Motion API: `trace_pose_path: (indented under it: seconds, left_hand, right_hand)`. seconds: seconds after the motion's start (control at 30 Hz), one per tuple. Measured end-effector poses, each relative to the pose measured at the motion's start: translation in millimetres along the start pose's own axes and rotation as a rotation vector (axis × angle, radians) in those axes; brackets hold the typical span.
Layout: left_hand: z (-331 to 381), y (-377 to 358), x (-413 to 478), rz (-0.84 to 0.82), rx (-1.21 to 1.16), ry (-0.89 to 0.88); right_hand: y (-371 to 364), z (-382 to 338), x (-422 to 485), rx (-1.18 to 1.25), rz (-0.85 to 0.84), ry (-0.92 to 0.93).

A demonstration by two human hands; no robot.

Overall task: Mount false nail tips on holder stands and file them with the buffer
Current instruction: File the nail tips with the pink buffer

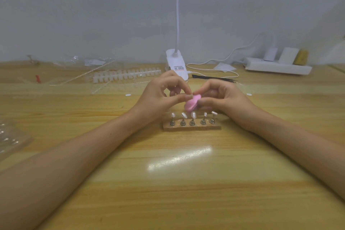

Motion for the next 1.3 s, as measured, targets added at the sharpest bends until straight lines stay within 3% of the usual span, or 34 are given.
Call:
trace_pose_path:
  seconds: [0.07,0.2,0.3,0.43,0.57,0.7,0.83,0.97,1.07,1.2,1.3]
  left_hand:
    - [0.9,0.3,0.3,0.003,0.012,-0.012]
    - [0.5,0.6,0.3,0.008,0.014,-0.004]
    - [1.9,0.9,0.0,0.003,0.013,-0.012]
    - [0.2,0.6,0.2,0.001,0.018,0.005]
    - [3.2,0.3,-0.6,0.001,0.016,-0.01]
    - [1.5,1.5,-0.2,0.007,0.018,0.004]
    - [2.9,0.8,-0.2,0.006,0.024,-0.004]
    - [1.0,0.1,0.2,0.002,0.015,0.001]
    - [2.3,1.1,0.4,0.006,0.019,-0.014]
    - [1.4,0.9,0.6,0.006,0.032,-0.015]
    - [2.5,0.5,-0.1,0.002,0.029,-0.015]
  right_hand:
    - [-8.6,-0.6,-0.8,-0.035,-0.059,0.008]
    - [8.9,1.4,-0.4,0.048,0.078,-0.027]
    - [-6.6,-0.5,-1.2,-0.053,-0.047,0.001]
    - [12.0,1.1,-0.4,0.07,0.106,-0.019]
    - [-7.3,1.0,-0.2,-0.025,-0.061,0.006]
    - [14.0,2.7,0.6,0.079,0.111,-0.015]
    - [-4.9,-0.4,-1.0,-0.025,-0.033,0.014]
    - [16.7,-0.3,-0.8,0.105,0.152,-0.012]
    - [-6.6,-0.8,-1.6,-0.071,-0.035,-0.006]
    - [5.7,-0.8,-2.4,0.02,0.075,-0.016]
    - [-4.8,-0.2,-2.1,-0.035,-0.021,-0.008]
Point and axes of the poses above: each hand's wrist, its own x-axis towards the middle knuckle, its own y-axis out of the back of the hand, z = x × y, the point moved 10 cm from there along x, towards the middle knuckle
